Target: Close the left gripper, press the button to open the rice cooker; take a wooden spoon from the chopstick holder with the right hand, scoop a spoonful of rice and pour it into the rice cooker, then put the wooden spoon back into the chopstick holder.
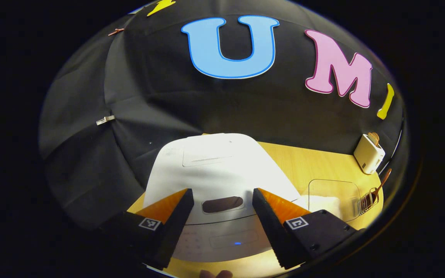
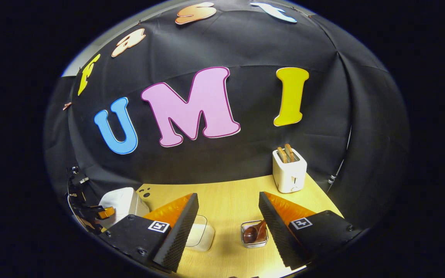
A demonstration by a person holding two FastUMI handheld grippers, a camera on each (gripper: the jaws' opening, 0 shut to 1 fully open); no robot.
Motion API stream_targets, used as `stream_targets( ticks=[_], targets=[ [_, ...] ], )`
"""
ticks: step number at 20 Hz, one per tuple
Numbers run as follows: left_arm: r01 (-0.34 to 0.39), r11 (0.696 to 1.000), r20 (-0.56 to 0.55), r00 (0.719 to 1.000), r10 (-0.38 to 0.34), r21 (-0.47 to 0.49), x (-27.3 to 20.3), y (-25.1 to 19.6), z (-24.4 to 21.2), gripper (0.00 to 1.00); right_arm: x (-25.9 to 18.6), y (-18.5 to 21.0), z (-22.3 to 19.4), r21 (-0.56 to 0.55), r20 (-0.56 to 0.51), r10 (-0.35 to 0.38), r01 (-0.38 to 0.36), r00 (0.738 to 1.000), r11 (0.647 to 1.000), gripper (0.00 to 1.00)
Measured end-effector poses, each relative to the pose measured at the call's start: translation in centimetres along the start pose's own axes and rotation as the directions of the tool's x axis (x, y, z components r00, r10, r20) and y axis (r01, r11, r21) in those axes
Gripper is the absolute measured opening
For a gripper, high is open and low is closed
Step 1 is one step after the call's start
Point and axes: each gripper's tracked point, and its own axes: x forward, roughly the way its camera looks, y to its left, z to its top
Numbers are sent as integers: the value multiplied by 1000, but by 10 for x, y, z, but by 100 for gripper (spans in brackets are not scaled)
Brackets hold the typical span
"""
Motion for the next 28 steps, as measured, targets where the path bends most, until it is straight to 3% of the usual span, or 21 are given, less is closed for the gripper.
stream_targets(
  ticks=[9,14,16,18,20,24,28],
  targets=[
    [13,1000,39,999,-14,8,-1,0,9,100,-9,2,3,-3,16,3,-3,1000,1000,97],
    [64,997,150,986,-69,40,-21,-6,44,99,-13,10,5,-14,21,13,-13,1000,1000,97],
    [95,992,216,970,-112,88,-37,-14,64,99,-12,18,8,-29,24,20,-19,1000,999,97],
    [173,979,278,940,-197,108,-55,-32,85,99,-11,28,11,-55,27,32,-31,999,998,97],
    [258,961,344,897,-278,102,-75,-52,108,99,-10,42,13,-96,27,52,-49,998,994,97],
    [354,934,406,847,-344,53,-98,-63,129,99,-13,63,19,-141,40,77,-71,996,987,98],
    [387,922,408,840,-358,13,-100,-62,135,98,-19,89,15,-140,41,107,-100,993,985,97]
  ],
)
